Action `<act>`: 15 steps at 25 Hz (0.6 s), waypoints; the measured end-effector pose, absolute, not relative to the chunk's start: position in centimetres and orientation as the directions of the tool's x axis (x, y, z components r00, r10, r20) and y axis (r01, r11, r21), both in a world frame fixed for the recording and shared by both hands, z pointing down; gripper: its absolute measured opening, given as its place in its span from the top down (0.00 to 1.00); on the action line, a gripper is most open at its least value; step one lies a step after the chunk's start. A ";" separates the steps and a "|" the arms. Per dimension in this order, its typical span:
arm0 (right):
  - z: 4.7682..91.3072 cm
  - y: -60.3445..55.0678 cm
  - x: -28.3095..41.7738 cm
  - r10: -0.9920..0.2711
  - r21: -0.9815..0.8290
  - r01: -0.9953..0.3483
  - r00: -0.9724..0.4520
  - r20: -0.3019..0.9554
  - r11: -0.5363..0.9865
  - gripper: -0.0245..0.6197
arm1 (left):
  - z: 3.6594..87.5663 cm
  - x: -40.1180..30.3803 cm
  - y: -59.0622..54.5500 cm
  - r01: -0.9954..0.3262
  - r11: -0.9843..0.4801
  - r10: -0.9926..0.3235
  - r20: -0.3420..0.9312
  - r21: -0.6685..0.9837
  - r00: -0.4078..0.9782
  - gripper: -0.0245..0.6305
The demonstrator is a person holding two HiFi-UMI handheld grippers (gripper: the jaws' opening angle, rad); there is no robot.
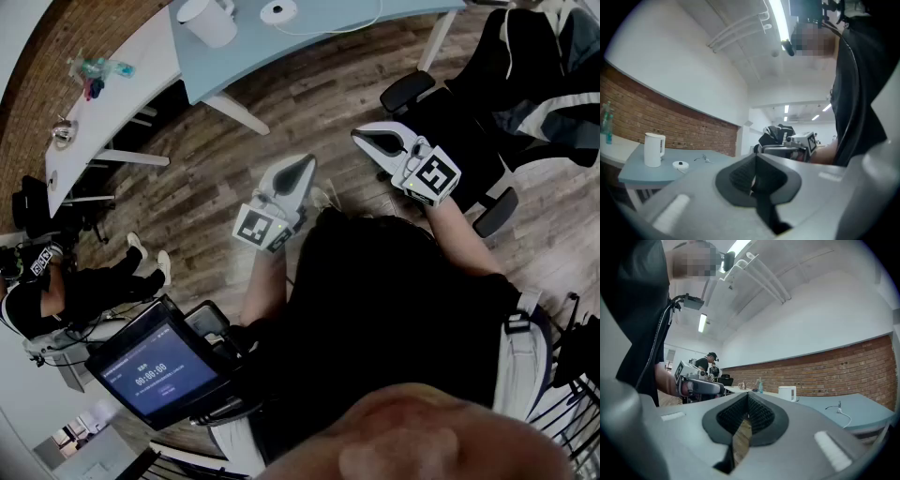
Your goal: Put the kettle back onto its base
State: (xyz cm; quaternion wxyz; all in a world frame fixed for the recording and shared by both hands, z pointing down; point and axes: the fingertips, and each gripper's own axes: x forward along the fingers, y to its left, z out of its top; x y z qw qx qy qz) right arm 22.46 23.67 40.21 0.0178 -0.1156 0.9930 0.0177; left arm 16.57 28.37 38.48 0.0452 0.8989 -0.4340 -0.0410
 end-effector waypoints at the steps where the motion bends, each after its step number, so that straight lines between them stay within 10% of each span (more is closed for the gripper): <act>1: 40.2 23.7 22.4 -0.228 0.033 -0.230 -0.973 -0.040 0.973 0.96 | 38.5 16.5 28.4 -0.776 -0.620 -0.784 -0.033 0.116 0.620 0.96; 15: 39.8 23.7 23.3 -0.238 0.040 -0.240 -0.970 -0.048 0.970 0.96 | 38.6 17.6 28.0 -0.760 -0.640 -0.766 -0.021 0.110 0.642 0.96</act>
